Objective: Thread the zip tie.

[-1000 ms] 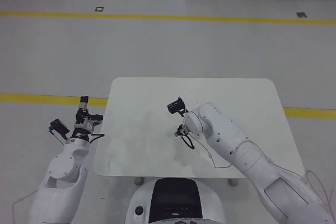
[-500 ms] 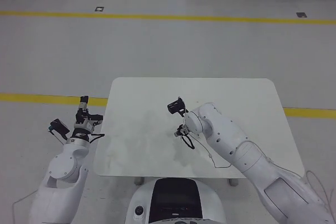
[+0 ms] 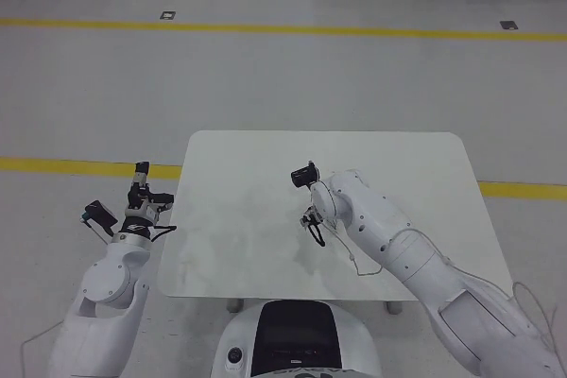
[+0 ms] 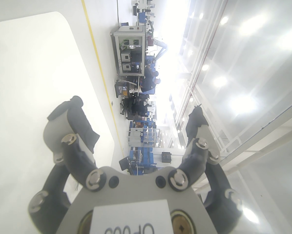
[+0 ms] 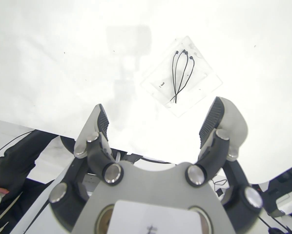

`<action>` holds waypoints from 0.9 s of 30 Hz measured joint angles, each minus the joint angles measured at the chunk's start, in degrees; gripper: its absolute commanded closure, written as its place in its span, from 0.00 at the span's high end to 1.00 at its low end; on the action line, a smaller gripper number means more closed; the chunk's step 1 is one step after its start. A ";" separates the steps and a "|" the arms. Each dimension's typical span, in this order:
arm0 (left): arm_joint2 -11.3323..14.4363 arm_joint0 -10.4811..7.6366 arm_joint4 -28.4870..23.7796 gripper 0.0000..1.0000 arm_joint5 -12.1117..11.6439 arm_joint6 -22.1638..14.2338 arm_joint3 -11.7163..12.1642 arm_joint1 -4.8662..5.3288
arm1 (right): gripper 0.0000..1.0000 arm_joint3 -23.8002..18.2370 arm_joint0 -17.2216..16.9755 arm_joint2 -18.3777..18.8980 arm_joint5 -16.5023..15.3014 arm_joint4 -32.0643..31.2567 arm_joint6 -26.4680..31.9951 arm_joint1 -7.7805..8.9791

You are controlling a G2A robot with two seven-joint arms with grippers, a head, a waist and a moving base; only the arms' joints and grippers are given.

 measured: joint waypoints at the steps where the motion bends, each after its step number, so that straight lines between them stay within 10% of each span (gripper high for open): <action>1: 0.00 0.00 0.00 1.00 0.00 0.00 0.00 0.00 | 1.00 1.43 0.50 -0.32 0.10 0.42 -0.34 -0.39; 27: 0.00 0.00 0.00 1.00 0.00 0.00 0.00 0.00 | 1.00 6.69 0.93 -1.33 0.56 0.68 -3.99 -2.04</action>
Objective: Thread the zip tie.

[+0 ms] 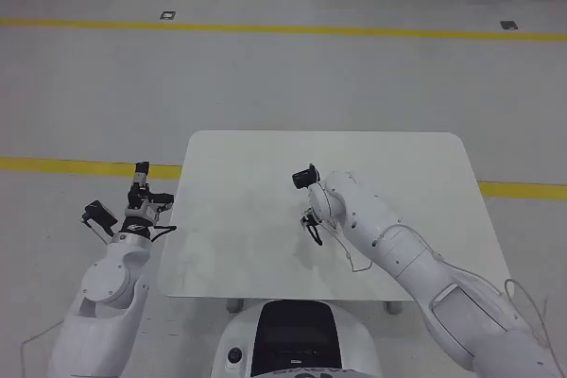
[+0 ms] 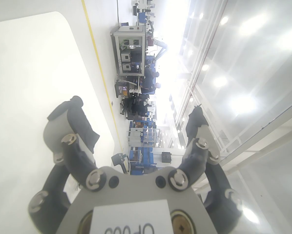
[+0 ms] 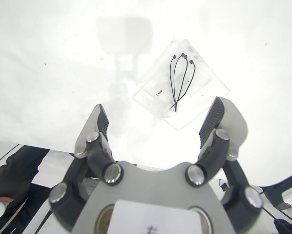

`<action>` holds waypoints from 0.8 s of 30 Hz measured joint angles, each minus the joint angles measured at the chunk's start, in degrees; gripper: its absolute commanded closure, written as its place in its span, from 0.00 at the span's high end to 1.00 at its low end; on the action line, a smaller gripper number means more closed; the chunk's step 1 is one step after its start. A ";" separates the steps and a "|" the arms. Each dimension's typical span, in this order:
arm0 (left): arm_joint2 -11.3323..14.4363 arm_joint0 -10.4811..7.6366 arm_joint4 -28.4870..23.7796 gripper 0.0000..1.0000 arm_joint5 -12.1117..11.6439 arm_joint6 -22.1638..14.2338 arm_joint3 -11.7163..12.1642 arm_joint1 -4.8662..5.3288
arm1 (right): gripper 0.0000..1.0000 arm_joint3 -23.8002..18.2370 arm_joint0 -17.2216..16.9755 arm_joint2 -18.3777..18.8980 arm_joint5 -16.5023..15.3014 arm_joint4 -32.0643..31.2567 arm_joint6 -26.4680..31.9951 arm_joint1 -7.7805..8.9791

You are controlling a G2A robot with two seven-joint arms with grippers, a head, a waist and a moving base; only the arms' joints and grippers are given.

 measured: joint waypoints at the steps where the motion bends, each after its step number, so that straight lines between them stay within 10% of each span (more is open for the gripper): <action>1: 0.00 0.00 0.00 1.00 0.00 0.00 0.00 0.00 | 1.00 -0.06 -0.13 0.17 -0.13 0.05 -0.24 0.04; 6: 0.00 0.00 0.00 1.00 0.00 0.00 0.00 0.00 | 1.00 -1.70 -1.44 2.20 -1.48 -0.81 -1.64 0.79; 10: 0.00 0.00 0.00 1.00 0.00 0.00 0.00 0.00 | 0.44 -4.37 -2.58 3.91 -2.08 -2.38 -0.49 1.55; 24: 0.00 0.00 0.00 1.00 0.00 0.00 0.00 0.00 | 0.16 -9.59 -6.91 8.72 -2.03 -5.41 0.23 3.10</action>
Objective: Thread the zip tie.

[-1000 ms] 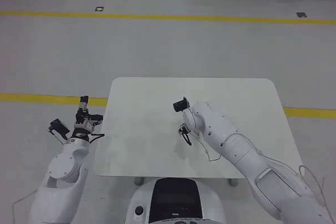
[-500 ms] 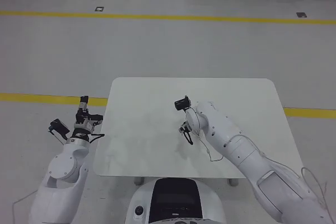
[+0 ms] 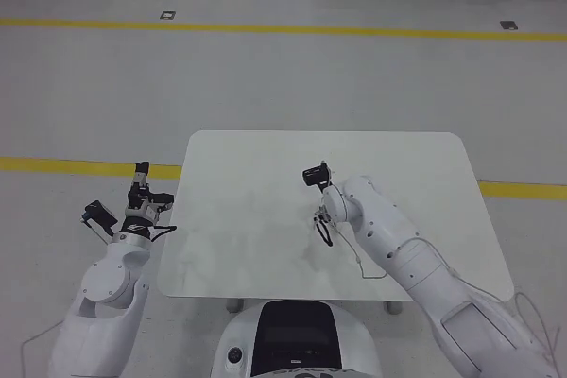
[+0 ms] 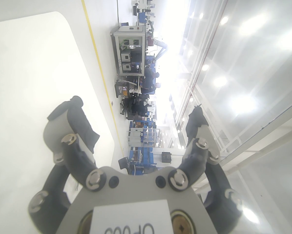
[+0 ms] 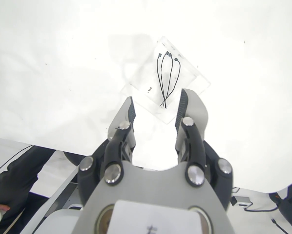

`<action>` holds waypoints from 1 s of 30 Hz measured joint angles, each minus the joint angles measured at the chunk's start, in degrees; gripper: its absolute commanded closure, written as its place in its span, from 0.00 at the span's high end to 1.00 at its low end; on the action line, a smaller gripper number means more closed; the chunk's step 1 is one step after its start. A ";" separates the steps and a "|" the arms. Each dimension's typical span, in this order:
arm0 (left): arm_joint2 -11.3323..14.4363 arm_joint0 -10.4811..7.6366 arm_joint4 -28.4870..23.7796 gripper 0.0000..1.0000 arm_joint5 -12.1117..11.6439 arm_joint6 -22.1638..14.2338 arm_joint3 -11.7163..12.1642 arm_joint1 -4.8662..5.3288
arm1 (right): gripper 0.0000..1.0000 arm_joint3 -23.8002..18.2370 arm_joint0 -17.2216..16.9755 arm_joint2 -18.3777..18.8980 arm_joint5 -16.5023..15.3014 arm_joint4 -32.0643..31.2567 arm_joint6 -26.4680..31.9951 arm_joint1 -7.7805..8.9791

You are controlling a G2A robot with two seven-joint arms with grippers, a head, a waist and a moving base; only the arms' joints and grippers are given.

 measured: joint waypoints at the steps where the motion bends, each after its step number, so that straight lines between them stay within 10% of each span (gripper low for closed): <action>1: 0.00 0.00 0.00 1.00 0.00 0.00 0.00 0.00 | 0.14 0.16 -0.11 0.20 -0.11 0.09 -0.34 -0.02; 5: 0.00 0.00 0.00 1.00 0.00 0.00 0.00 0.00 | 0.00 1.33 0.00 0.41 -0.56 0.14 -1.30 -0.21; 30: 0.00 0.00 0.00 1.00 0.00 0.00 0.00 0.00 | 0.00 18.79 7.78 -6.20 -4.99 5.37 -5.20 -5.87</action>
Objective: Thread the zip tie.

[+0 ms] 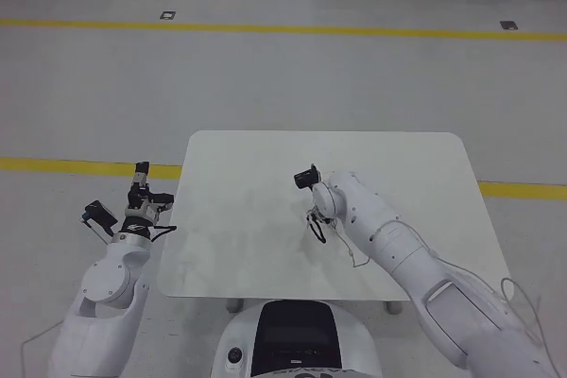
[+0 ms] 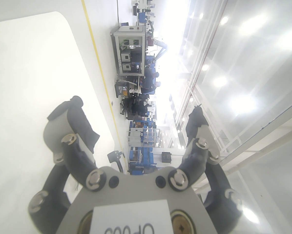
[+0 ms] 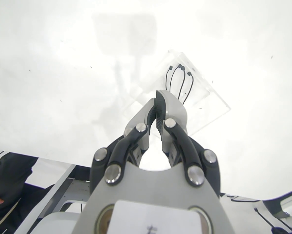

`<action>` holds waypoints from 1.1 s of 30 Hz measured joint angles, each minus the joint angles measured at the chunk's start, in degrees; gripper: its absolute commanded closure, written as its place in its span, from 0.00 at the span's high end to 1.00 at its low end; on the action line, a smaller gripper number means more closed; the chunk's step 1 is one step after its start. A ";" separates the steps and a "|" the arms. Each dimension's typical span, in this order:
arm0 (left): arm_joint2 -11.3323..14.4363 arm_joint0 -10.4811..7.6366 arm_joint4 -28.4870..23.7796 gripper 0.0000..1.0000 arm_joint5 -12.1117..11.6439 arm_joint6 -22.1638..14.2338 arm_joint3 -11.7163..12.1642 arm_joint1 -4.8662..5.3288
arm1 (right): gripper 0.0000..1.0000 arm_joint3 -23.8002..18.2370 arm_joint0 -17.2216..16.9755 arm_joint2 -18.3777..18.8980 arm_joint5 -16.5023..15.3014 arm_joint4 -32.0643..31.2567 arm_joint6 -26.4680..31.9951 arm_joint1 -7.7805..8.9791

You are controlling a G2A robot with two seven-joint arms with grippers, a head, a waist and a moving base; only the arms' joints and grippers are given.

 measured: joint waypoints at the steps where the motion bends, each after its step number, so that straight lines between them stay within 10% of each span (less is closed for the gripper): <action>1: 0.00 0.00 0.00 1.00 0.00 0.00 0.00 0.00 | 0.00 0.72 0.29 -0.27 -0.33 0.26 -0.15 -0.28; 16: 0.00 0.00 0.00 1.00 0.00 0.00 0.00 0.00 | 0.00 5.06 1.85 -1.63 -4.98 2.53 -1.79 -2.39; 24: 0.00 0.00 0.00 1.00 0.00 0.00 0.00 0.00 | 0.19 5.79 1.96 -1.15 -0.32 0.28 -3.31 -2.64; 33: 0.00 0.00 0.00 1.00 0.00 0.00 0.00 0.00 | 0.13 6.73 2.05 -0.89 1.48 -1.46 -3.42 -3.00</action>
